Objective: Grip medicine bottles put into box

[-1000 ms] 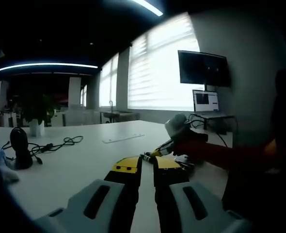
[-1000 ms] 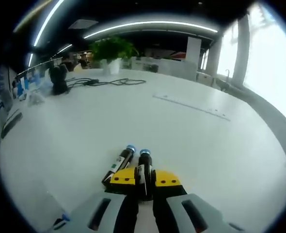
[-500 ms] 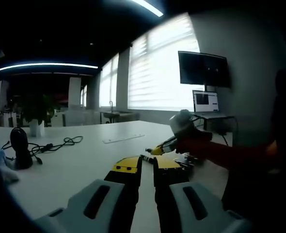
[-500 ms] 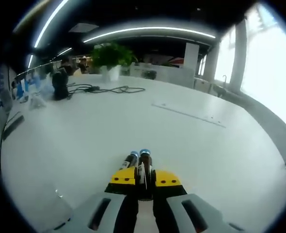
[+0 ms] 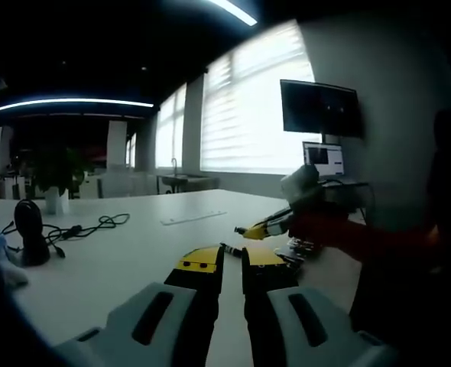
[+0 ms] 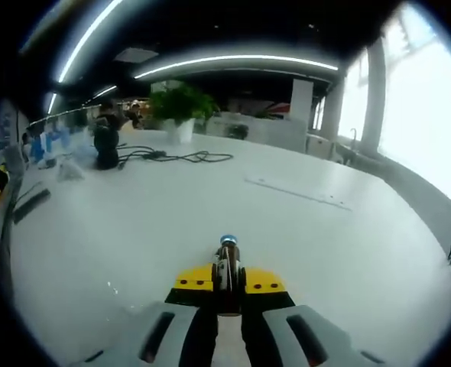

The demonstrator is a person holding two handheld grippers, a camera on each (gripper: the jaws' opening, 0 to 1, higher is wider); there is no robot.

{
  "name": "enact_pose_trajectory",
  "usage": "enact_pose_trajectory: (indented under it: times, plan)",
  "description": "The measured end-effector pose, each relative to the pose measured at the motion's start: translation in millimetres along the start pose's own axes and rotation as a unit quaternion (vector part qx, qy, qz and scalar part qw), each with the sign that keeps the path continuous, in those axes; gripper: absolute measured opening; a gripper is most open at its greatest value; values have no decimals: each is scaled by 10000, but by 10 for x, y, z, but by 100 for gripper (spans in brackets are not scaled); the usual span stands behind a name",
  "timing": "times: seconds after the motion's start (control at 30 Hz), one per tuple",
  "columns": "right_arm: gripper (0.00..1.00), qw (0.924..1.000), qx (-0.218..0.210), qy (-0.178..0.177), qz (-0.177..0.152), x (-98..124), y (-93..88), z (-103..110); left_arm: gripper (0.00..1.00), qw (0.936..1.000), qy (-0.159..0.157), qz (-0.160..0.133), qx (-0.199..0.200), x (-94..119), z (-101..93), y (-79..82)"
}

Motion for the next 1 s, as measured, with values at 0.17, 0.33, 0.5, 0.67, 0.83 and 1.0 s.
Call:
enact_pose_trajectory:
  times: [0.17, 0.33, 0.5, 0.67, 0.83, 1.0]
  plan:
    - [7, 9999, 61, 60, -116, 122, 73, 66, 4, 10000, -25, -4, -16, -3, -13, 3]
    - [7, 9996, 110, 129, -212, 232, 107, 143, 4, 10000, -22, -8, -21, 2, -12, 9]
    - [7, 9993, 111, 216, -283, 344, 105, 218, 3, 10000, -56, 27, -14, -6, -11, -10]
    - [7, 9990, 82, 340, -279, 408, 84, 291, 3, 10000, -55, 4, -2, 11, -7, 2]
    - [7, 9987, 115, 398, -283, 458, 66, 369, 3, 10000, -66, 21, -71, 21, -13, 9]
    - [7, 9985, 138, 434, -310, 517, 46, 428, 3, 9999, -110, 41, -119, 23, -21, 7]
Point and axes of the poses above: the point that each gripper's makers call its tool centre point, and the gripper's own axes: x roughly backward along the fingers, z roughly to its left, y roughly out of its top, the point moved 8 cm from there along x, roughly backward along the fingers, and after that the axes turned 7 degrees about -y, right-handed, at the moved point
